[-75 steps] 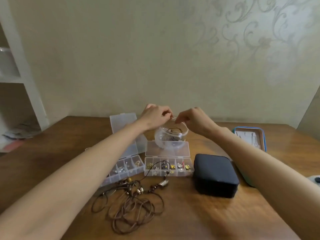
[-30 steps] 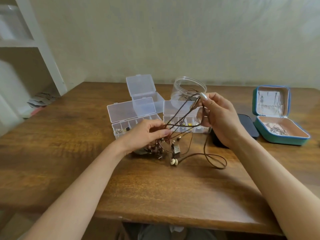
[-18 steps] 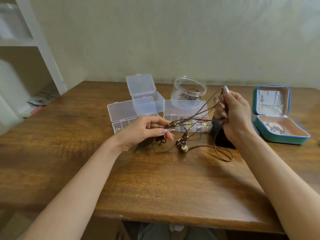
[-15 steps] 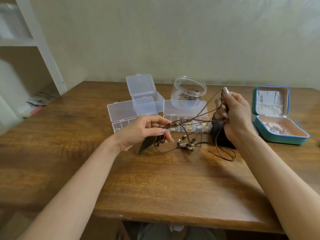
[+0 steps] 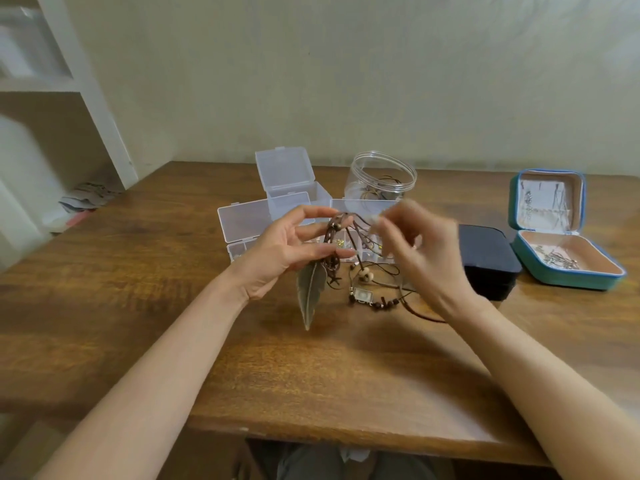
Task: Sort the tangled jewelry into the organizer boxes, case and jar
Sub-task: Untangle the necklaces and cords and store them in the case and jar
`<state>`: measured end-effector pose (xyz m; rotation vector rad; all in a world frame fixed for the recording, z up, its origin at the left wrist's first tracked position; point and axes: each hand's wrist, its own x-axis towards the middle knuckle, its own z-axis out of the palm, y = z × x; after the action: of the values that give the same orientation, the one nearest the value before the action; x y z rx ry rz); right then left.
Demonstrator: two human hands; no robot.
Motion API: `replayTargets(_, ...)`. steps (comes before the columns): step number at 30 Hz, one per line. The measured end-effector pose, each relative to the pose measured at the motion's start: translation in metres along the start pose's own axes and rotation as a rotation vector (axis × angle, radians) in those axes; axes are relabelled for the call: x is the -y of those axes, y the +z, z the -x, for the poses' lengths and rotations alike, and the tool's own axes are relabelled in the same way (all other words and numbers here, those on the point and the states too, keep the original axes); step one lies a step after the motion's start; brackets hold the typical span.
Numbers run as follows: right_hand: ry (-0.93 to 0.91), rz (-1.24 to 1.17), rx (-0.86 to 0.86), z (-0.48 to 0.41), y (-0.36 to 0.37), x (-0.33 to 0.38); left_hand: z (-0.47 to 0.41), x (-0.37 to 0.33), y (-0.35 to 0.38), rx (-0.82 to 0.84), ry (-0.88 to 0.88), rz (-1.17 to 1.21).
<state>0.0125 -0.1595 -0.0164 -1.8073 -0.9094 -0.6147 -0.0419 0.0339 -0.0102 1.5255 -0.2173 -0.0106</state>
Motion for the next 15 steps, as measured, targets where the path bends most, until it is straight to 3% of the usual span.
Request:
replayTargets(3, 0.046, 0.107, 0.176, 0.01, 0.018, 0.003, -0.002, 0.002, 0.0, -0.072, 0.02, -0.018)
replayTargets(9, 0.137, 0.154, 0.244, 0.016, 0.029, 0.0, -0.003, 0.005, 0.0, -0.022, 0.035, 0.029)
replayTargets(15, 0.3, -0.092, 0.224, 0.012, 0.026, 0.004, -0.001, 0.005, -0.002, 0.006, 0.123, 0.137)
